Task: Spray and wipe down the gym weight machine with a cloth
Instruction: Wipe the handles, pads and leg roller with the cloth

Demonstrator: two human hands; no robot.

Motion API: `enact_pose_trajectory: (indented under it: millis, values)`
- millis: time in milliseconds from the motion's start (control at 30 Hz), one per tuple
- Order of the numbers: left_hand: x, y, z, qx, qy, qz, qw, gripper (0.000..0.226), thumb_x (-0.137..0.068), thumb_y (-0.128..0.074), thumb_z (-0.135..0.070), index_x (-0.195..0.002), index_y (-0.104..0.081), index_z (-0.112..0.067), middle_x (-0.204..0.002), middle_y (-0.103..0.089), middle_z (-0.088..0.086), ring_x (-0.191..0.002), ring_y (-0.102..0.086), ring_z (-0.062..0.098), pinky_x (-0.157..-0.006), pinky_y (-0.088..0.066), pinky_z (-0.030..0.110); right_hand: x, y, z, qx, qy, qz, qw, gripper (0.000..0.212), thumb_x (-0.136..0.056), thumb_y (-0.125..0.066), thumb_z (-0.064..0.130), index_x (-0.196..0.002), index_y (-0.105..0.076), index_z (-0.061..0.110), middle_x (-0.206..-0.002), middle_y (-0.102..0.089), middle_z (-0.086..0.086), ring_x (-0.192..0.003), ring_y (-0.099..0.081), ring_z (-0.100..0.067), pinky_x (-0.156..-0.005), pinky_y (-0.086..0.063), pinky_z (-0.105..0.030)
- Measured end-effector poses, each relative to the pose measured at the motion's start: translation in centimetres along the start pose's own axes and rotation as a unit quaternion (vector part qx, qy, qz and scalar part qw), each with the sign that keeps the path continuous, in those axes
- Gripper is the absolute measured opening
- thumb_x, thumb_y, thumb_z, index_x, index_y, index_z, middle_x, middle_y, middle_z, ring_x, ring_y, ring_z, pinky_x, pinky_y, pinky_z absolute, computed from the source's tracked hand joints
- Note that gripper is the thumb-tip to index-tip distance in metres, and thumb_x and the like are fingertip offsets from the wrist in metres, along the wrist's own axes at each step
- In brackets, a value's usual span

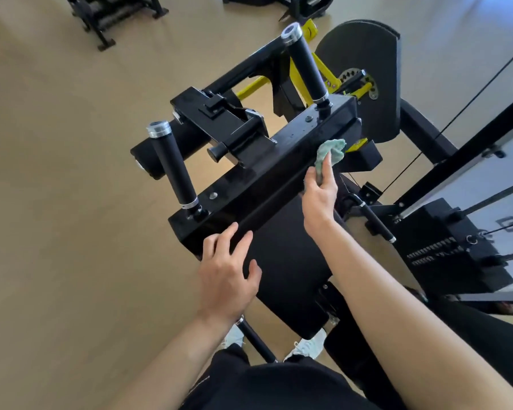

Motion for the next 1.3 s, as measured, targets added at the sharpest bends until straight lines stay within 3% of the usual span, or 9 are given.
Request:
enact_pose_trajectory:
  millis: [100, 233, 367, 567, 800, 900, 1000, 1133, 1300]
  values:
    - [-0.1, -0.1, -0.2, -0.004, 0.008, -0.006, 1.0, 0.052, -0.077, -0.079, -0.019, -0.128, -0.072, -0.015, -0.132, -0.065, 0.006, -0.112, -0.053, 0.026, -0.075, -0.058, 0.033, 3.7, -0.6, -2.5, -0.011, -0.032, 0.056, 0.998, 0.058, -0.104, -0.053, 0.035, -0.154, -0.029, 0.054, -0.158, -0.046, 0.008, -0.143, -0.045, -0.011, -0.123, -0.035, -0.044]
    - [-0.4, -0.2, -0.3, -0.006, 0.014, -0.018, 1.0, 0.054, -0.077, -0.079, -0.017, -0.13, -0.071, -0.014, -0.129, -0.065, 0.005, -0.111, -0.054, 0.026, -0.081, -0.056, 0.033, 4.4, 0.0, -3.1, -0.018, -0.04, 0.101, 0.994, 0.061, -0.109, -0.049, 0.028, -0.16, -0.021, 0.042, -0.16, -0.042, 0.01, -0.144, -0.045, -0.009, -0.123, -0.036, -0.043]
    - [-0.5, -0.4, -0.4, 0.0, 0.026, -0.034, 0.999, 0.052, -0.077, -0.08, -0.014, -0.128, -0.072, -0.014, -0.128, -0.067, 0.003, -0.11, -0.054, 0.025, -0.077, -0.056, 0.031, -0.9, 1.3, -0.8, -0.019, -0.031, 0.061, 0.998, 0.058, -0.109, -0.047, 0.028, -0.16, -0.022, 0.042, -0.164, -0.032, 0.013, -0.145, -0.042, -0.013, -0.121, -0.038, -0.047]
    - [-0.2, -1.1, 0.2, 0.004, 0.008, -0.048, 0.999, 0.053, -0.077, -0.08, -0.012, -0.129, -0.072, -0.013, -0.128, -0.066, 0.003, -0.108, -0.053, 0.027, -0.083, -0.047, 0.026, -6.5, 3.2, 1.7, -0.071, -0.054, 0.005, 0.996, 0.056, -0.109, -0.046, 0.031, -0.157, -0.025, 0.049, -0.161, -0.039, 0.01, -0.133, -0.055, -0.018, -0.107, -0.052, -0.052]
    - [-0.5, -1.6, 2.7, 0.049, -0.088, -0.062, 0.993, 0.046, -0.082, -0.068, -0.016, -0.127, -0.073, -0.012, -0.131, -0.067, 0.008, -0.104, -0.055, 0.031, -0.086, -0.053, 0.035, 3.6, 0.8, -3.7, -0.043, -0.069, 0.08, 0.993, 0.057, -0.103, -0.05, 0.038, -0.156, -0.03, 0.048, -0.151, -0.055, 0.009, -0.135, -0.057, -0.019, -0.113, -0.046, -0.054]
    - [-0.4, -1.7, 3.5, 0.076, -0.132, -0.056, 0.987, 0.047, -0.079, -0.073, -0.013, -0.126, -0.074, -0.011, -0.137, -0.064, 0.013, -0.106, -0.054, 0.033, -0.091, -0.048, 0.034, 8.7, 1.2, -4.9, -0.024, -0.085, 0.139, 0.986, 0.051, -0.108, -0.05, 0.029, -0.157, -0.038, 0.034, -0.146, -0.061, 0.003, -0.133, -0.06, -0.02, -0.114, -0.046, -0.049]
    - [-0.3, -1.7, 4.0, 0.119, -0.169, -0.043, 0.977, 0.046, -0.081, -0.071, -0.016, -0.127, -0.072, -0.01, -0.14, -0.063, 0.011, -0.111, -0.058, 0.032, -0.09, -0.051, 0.033, 13.0, 2.5, -4.5, 0.029, -0.104, 0.151, 0.983, 0.036, -0.11, -0.049, 0.023, -0.144, -0.057, 0.023, -0.13, -0.07, -0.008, -0.12, -0.068, -0.025, -0.104, -0.054, -0.041]
    - [0.4, -3.1, 3.5, 0.235, -0.191, 0.08, 0.95, 0.051, -0.086, -0.068, -0.027, -0.135, -0.066, -0.013, -0.14, -0.063, 0.0, -0.116, -0.059, 0.019, -0.094, -0.054, 0.031, 17.4, 4.7, -5.0, 0.041, -0.119, 0.087, 0.988, 0.028, -0.107, -0.053, 0.026, -0.129, -0.068, 0.015, -0.123, -0.071, -0.018, -0.115, -0.069, -0.032, -0.101, -0.054, -0.047]
    - [1.7, -5.1, 1.8, 0.41, -0.16, 0.285, 0.852, 0.045, -0.091, -0.063, -0.045, -0.131, -0.065, -0.025, -0.119, -0.067, -0.016, -0.108, -0.064, 0.009, -0.084, -0.059, 0.039, 21.7, 7.3, -5.5, 0.027, -0.112, -0.017, 0.993, 0.025, -0.101, -0.059, 0.026, -0.118, -0.072, 0.012, -0.115, -0.07, -0.023, -0.101, -0.069, -0.025, -0.092, -0.056, -0.047]
Point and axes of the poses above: each hand's wrist, its own x-axis away from the middle knuckle, its own y-axis out of the back of the hand, z = x × y, the point moved 1 cm from there along -x, towards the middle knuckle
